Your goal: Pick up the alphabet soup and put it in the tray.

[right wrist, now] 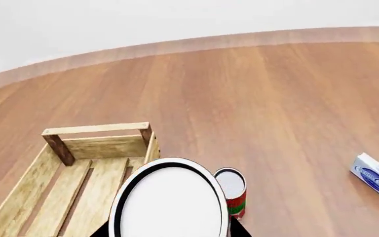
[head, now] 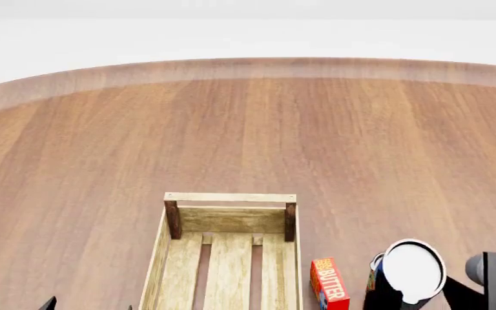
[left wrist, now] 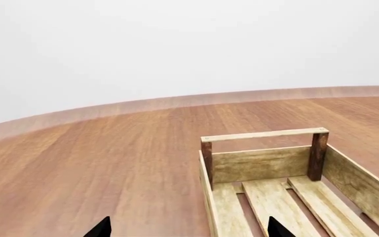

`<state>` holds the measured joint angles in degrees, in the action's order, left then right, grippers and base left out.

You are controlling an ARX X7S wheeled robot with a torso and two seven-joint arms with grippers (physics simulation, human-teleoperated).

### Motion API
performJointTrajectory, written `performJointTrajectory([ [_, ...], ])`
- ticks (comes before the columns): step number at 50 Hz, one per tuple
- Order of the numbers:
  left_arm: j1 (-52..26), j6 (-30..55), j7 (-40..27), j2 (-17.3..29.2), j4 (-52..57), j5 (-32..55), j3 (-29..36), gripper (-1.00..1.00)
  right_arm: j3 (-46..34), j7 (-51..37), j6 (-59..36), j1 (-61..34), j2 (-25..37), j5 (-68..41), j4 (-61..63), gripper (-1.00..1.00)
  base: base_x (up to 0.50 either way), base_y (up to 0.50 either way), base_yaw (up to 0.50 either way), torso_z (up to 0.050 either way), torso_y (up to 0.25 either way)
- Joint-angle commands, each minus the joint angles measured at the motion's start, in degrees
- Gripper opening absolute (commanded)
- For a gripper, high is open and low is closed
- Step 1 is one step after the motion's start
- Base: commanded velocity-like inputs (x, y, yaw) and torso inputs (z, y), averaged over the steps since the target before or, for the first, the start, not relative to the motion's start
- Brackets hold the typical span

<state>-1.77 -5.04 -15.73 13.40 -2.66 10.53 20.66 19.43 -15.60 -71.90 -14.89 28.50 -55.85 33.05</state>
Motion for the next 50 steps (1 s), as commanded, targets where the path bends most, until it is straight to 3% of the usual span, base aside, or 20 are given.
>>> performJointTrajectory([
  [1,0.00,-0.13,-0.16,0.23,0.12,0.25,0.32,1.00,-3.38,-3.70,-5.78,-10.50,-3.81,-5.15,-1.01,-1.00,0.00,0.00,0.00,0.000,0.000],
  [23,-0.20,-0.68,-0.68,0.66,-0.24,0.02,1.00,1.00,-21.58,0.91,-3.35,-23.51,-8.59,1.03,-13.89,-1.00,0.00,0.00,0.00,0.000,0.000],
  [50,-0.64,-1.17,-1.04,1.00,-0.86,0.17,1.73,1.00,-36.04,11.39,11.09,-26.61,-13.98,11.94,-33.28,-1.00,0.00,0.00,0.00,0.000,0.001],
])
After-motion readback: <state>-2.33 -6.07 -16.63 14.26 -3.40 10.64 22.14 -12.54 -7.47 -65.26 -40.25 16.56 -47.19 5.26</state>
